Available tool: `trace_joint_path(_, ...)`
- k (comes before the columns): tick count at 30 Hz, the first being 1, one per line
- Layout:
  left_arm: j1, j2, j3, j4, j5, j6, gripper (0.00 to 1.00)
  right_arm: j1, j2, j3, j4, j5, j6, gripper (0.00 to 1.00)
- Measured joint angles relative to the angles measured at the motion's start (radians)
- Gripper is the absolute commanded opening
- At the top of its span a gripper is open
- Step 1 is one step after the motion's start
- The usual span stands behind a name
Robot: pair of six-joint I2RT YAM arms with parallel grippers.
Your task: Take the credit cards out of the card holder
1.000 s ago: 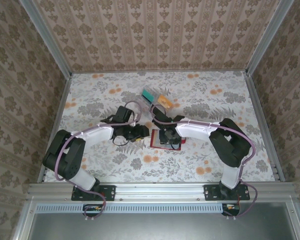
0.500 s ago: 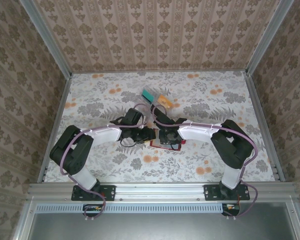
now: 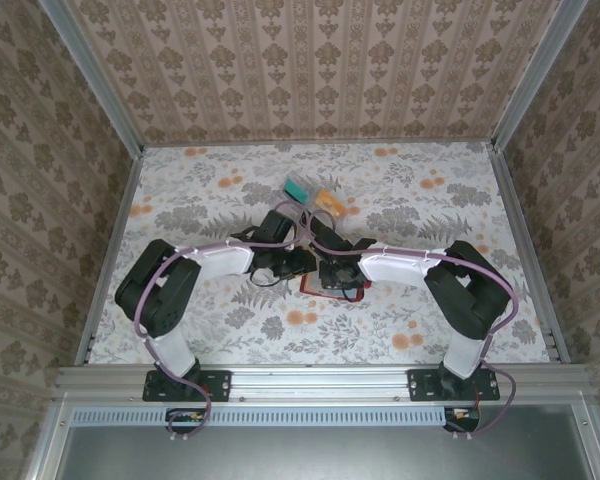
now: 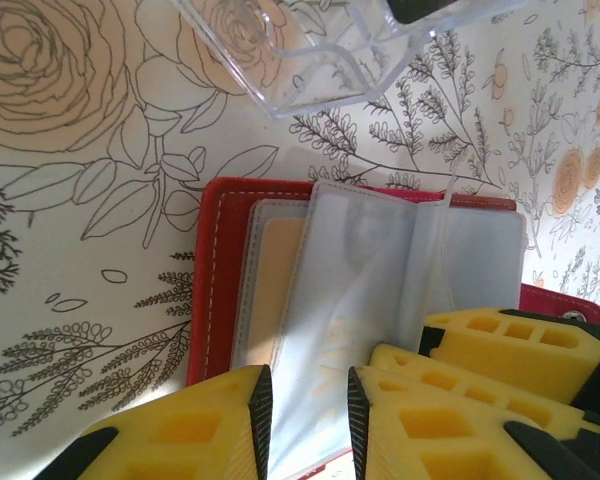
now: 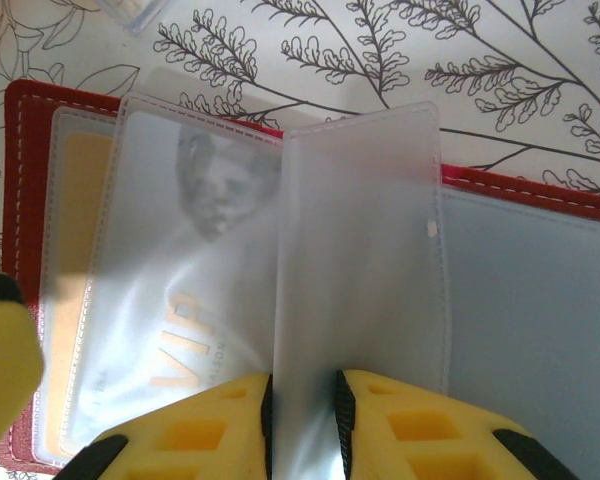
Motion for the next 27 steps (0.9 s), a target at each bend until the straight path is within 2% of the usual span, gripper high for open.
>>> trace_joint_path(14,0.019,0.055,0.023,-0.006,0.069,0.019,0.3,0.0,-0.001,-0.002,0.003,-0.01,0.0,0.27)
trace_joint_path(27,0.023,0.089,0.081,-0.076,0.121,0.104,0.29,-0.004,-0.003,-0.003,0.004,-0.02,0.0,0.27)
